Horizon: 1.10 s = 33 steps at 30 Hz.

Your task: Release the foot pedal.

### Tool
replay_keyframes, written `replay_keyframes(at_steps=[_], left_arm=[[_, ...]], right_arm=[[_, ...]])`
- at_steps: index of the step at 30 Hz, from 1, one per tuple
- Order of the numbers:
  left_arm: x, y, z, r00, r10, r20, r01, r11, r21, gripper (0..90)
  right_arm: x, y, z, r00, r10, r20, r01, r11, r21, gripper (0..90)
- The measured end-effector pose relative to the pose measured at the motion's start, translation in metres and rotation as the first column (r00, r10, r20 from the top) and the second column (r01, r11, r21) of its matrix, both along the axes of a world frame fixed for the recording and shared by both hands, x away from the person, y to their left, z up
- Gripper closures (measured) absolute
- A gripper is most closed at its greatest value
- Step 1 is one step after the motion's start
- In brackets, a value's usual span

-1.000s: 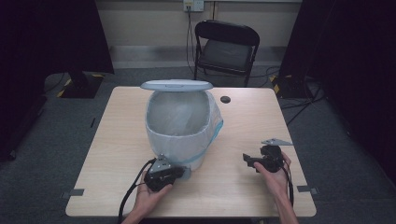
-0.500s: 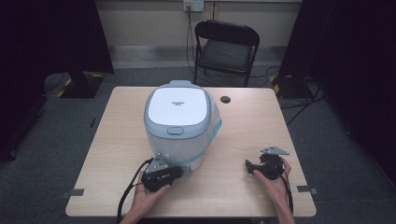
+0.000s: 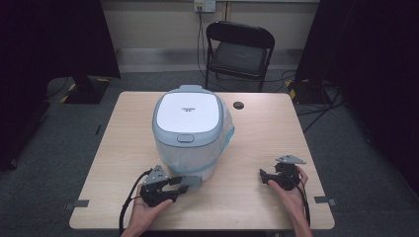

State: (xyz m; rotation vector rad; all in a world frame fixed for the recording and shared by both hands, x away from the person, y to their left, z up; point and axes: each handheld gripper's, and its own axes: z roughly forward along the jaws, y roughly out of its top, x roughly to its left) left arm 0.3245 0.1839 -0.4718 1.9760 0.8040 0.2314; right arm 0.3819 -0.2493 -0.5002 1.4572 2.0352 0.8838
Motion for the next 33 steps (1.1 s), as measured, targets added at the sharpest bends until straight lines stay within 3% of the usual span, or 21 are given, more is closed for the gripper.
replay_keyframes(at_steps=[3,5,6,8,12,13,14,19,20,21,22,23,24,26,27,28,31,32,33], left_arm=[[-0.002,0.015,0.004,0.9997,0.025,0.006,-0.025,0.9993,0.027,45.0],[-0.001,0.033,0.007,0.9969,0.078,0.007,-0.078,0.9969,0.013,40.3],[-0.001,0.033,0.007,0.9969,0.078,0.007,-0.078,0.9969,0.013,39.4],[0.003,0.053,0.01,0.9886,0.151,-0.002,-0.151,0.9884,-0.016,38.5],[0.007,0.072,0.013,0.9796,0.201,-0.004,-0.201,0.9792,-0.026,38.1],[0.01,0.083,0.013,0.9716,0.237,-0.011,-0.237,0.9709,-0.035,37.6],[0.01,0.083,0.013,0.9716,0.237,-0.011,-0.237,0.9709,-0.035,36.7],[0.021,0.103,0.01,0.9516,0.307,-0.014,-0.307,0.9517,0.0,33.4],[0.023,0.106,0.009,0.9446,0.328,-0.02,-0.328,0.9448,0.011,32.8],[0.027,0.112,0.007,0.9313,0.364,-0.016,-0.363,0.9311,0.034,31.1],[0.027,0.112,0.007,0.9313,0.364,-0.016,-0.363,0.9311,0.034,30.9],[0.031,0.118,0.004,0.9246,0.379,-0.04,-0.376,0.9245,0.06,31.0],[0.031,0.118,0.004,0.9246,0.379,-0.04,-0.376,0.9245,0.06,30.9],[0.036,0.122,0.002,0.9172,0.396,-0.048,-0.39,0.9156,0.098,30.7],[0.039,0.127,-0.002,0.9079,0.416,-0.052,-0.409,0.9058,0.112,29.9],[0.039,0.127,-0.002,0.9079,0.416,-0.052,-0.409,0.9058,0.112,29.8],[0.042,0.129,-0.01,0.8953,0.444,-0.04,-0.432,0.8872,0.161,27.7],[0.043,0.129,-0.013,0.8926,0.449,-0.038,-0.436,0.8811,0.184,27.5],[0.043,0.129,-0.015,0.8943,0.446,-0.034,-0.431,0.8797,0.2,26.2]], right_arm=[[0.0,0.0,0.0,1.0,0.0,0.0,0.0,1.0,-0.001,14.5],[0.0,0.0,0.0,1.0,0.0,0.0,0.0,1.0,0.0,14.5],[0.0,0.0,0.0,1.0,0.0,0.0,0.0,1.0,0.0,14.5],[0.0,0.0,0.0,1.0,0.0,0.0,0.0,1.0,-0.001,14.5],[0.0,0.0,0.0,1.0,0.0,0.0,0.0,1.0,-0.001,14.5],[0.0,0.0,0.0,1.0,0.0,0.0,0.0,1.0,-0.001,14.5],[0.0,0.0,0.0,1.0,0.0,0.0,0.0,1.0,-0.001,14.5],[0.0,0.0,0.0,1.0,0.0,0.0,0.0,1.0,-0.001,14.5],[0.0,0.0,0.0,1.0,0.0,0.0,0.0,1.0,0.0,14.5],[0.0,0.0,0.0,1.0,0.0,0.0,0.0,1.0,-0.001,14.5],[0.0,0.0,0.0,1.0,0.0,0.0,0.0,1.0,-0.001,14.5],[0.0,0.0,0.0,1.0,0.0,0.0,0.0,1.0,-0.001,14.5],[0.0,0.0,0.0,1.0,0.0,0.0,0.0,1.0,-0.001,14.5],[0.0,0.0,0.0,1.0,0.0,0.0,0.0,1.0,-0.001,14.5],[0.0,0.0,0.0,1.0,0.0,0.0,0.0,1.0,-0.001,14.5],[0.0,0.0,0.0,1.0,0.0,0.0,0.0,1.0,-0.001,14.5],[0.0,0.0,0.0,1.0,0.0,0.0,0.0,1.0,-0.001,14.5],[0.0,0.0,0.0,1.0,0.0,0.0,0.0,1.0,-0.001,14.5],[0.0,0.0,0.0,1.0,0.0,0.0,0.0,1.0,-0.001,14.5]])
